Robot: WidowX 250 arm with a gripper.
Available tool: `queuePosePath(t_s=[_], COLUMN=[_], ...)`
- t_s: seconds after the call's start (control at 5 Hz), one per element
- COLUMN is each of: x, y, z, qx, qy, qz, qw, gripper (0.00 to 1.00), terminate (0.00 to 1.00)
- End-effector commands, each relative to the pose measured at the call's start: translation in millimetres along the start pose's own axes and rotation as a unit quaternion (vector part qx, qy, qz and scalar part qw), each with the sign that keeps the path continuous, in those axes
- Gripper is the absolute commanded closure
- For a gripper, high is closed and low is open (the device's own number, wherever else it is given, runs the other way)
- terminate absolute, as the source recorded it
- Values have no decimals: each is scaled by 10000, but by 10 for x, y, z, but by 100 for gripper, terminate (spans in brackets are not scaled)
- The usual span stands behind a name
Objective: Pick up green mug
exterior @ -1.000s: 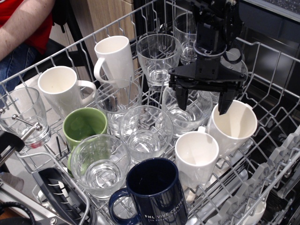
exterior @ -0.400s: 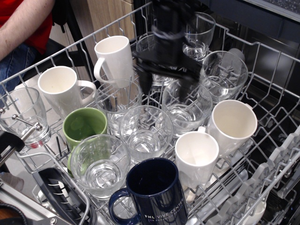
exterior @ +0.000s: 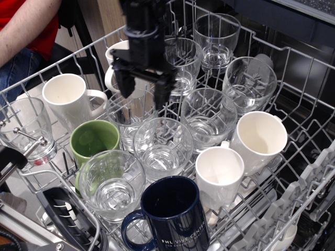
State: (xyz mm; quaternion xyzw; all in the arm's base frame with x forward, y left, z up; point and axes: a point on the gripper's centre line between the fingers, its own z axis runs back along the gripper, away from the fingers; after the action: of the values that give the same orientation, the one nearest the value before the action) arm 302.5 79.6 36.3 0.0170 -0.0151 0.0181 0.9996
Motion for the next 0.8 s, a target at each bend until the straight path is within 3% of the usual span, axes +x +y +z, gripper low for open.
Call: queuePosePath(t_s=[0.0, 0.4, 0.6], x=[99, 87, 82], y=[557, 1060, 1226], z=[51, -287, -459], qx=[177, 783, 910], qy=[-489, -688, -729], qz=[-259, -747, -1000], qw=[9983, 9917, 9881], gripper=[0, 0, 0], terminate=[0, 0, 0])
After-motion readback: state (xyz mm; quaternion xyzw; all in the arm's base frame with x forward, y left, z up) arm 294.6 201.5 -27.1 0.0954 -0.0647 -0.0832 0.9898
